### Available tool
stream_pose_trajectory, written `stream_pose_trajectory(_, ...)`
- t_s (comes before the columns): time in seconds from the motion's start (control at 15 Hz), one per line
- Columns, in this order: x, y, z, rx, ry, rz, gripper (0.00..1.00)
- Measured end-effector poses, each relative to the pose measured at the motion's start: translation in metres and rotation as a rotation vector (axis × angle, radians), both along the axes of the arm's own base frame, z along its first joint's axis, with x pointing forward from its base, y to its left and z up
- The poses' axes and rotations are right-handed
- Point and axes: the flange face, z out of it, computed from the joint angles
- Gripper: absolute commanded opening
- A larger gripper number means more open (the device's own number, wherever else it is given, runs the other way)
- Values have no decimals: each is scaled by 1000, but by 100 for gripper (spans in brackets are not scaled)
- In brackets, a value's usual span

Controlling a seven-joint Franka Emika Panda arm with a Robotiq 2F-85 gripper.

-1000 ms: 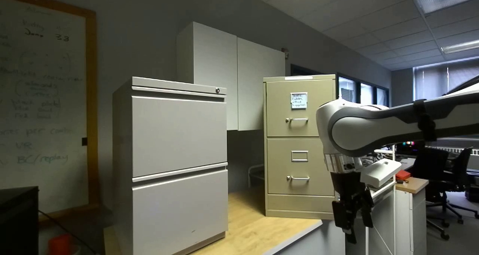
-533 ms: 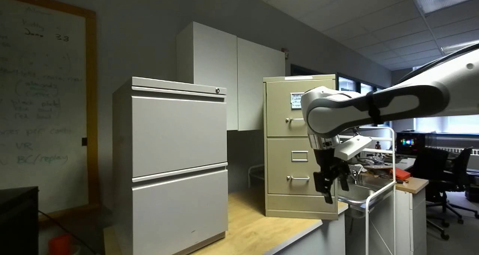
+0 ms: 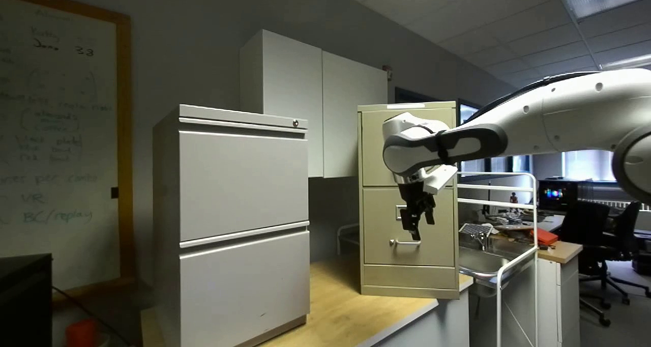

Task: Open the bottom drawer of the file cabinet

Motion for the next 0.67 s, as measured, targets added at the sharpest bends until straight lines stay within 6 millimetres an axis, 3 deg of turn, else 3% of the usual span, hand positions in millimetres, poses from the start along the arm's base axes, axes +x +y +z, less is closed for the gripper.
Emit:
stream_pose_trajectory(0.4, 61, -30, 14, -17, -2, 145, 100)
stream_pose_trajectory(0.67, 71, -32, 12, -19, -2, 156, 100)
